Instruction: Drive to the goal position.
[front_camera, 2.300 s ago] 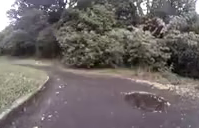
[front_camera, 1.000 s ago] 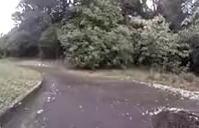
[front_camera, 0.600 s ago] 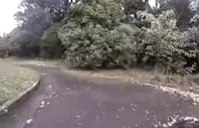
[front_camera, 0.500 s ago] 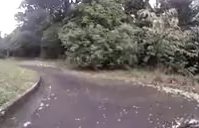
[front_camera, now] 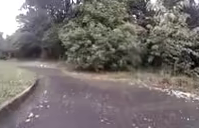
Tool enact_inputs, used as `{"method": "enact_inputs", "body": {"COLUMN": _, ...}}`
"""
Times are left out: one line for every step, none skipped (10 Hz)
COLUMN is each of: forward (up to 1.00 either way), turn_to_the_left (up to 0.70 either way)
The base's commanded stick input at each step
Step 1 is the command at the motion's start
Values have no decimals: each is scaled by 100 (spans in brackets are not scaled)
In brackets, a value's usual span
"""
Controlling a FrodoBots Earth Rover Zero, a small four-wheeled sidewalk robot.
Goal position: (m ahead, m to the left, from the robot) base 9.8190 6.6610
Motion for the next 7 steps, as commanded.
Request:
{"method": "enact_inputs", "body": {"forward": 68, "turn_to_the_left": 15}}
{"method": "enact_inputs", "body": {"forward": 68, "turn_to_the_left": 18}}
{"method": "enact_inputs", "body": {"forward": 68, "turn_to_the_left": 18}}
{"method": "enact_inputs", "body": {"forward": 68, "turn_to_the_left": 17}}
{"method": "enact_inputs", "body": {"forward": 68, "turn_to_the_left": 16}}
{"method": "enact_inputs", "body": {"forward": 68, "turn_to_the_left": 15}}
{"method": "enact_inputs", "body": {"forward": 68, "turn_to_the_left": 13}}
